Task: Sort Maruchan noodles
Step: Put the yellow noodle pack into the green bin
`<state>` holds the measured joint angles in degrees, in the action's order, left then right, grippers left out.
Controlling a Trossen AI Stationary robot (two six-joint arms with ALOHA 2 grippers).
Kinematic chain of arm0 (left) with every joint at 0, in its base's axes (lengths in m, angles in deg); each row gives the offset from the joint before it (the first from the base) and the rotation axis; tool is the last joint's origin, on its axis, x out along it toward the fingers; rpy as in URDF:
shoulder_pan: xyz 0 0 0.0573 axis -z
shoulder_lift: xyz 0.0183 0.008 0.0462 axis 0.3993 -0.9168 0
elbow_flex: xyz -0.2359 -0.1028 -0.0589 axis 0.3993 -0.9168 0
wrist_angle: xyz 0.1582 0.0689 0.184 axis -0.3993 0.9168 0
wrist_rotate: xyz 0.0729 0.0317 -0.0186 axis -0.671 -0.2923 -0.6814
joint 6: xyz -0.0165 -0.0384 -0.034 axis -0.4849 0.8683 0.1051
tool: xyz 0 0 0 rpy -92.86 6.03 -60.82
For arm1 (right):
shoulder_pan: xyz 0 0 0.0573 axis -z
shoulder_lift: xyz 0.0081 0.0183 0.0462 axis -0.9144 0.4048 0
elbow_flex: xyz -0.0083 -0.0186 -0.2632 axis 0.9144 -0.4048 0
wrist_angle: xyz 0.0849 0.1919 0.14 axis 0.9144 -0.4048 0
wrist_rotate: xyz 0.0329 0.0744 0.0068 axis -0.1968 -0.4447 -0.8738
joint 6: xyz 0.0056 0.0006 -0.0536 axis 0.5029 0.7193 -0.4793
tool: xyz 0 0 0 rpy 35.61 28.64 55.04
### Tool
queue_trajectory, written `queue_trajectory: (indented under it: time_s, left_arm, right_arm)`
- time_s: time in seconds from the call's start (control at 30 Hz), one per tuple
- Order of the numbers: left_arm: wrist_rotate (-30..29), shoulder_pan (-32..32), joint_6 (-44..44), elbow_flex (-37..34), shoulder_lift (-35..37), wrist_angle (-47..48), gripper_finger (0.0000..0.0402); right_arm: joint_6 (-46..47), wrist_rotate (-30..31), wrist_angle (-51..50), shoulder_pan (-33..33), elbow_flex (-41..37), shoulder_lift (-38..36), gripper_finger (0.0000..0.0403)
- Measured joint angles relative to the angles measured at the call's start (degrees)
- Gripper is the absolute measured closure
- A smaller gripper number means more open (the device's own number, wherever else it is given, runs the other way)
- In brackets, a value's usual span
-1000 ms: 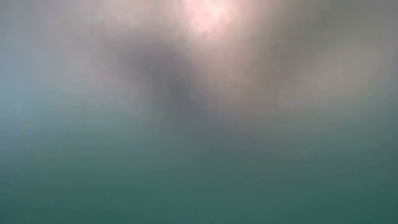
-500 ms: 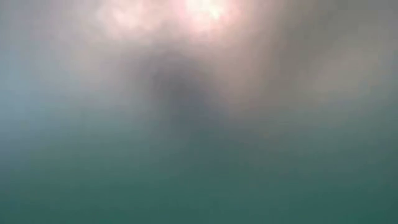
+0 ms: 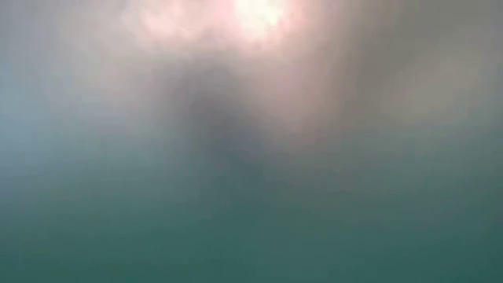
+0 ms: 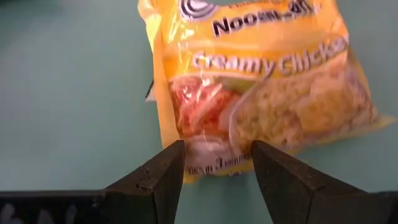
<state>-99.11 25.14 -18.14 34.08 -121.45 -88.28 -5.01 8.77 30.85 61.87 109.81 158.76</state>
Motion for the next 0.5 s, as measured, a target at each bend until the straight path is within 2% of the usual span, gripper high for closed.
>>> queue_trajectory:
  time_s: [0.2, 0.5]
  left_arm:
    - [0.0, -0.8, 0.0, 0.0, 0.0, 1.9, 0.0228]
    - [1.3, -1.2, -0.4, 0.8, 0.2, 2.3, 0.0228]
  right_arm:
    - [-0.6, -0.1, 0.0, 1.5, 0.8, 0.0, 0.0243]
    - [-1.6, -2.4, -2.3, 2.9, 3.2, 0.0, 0.0218]
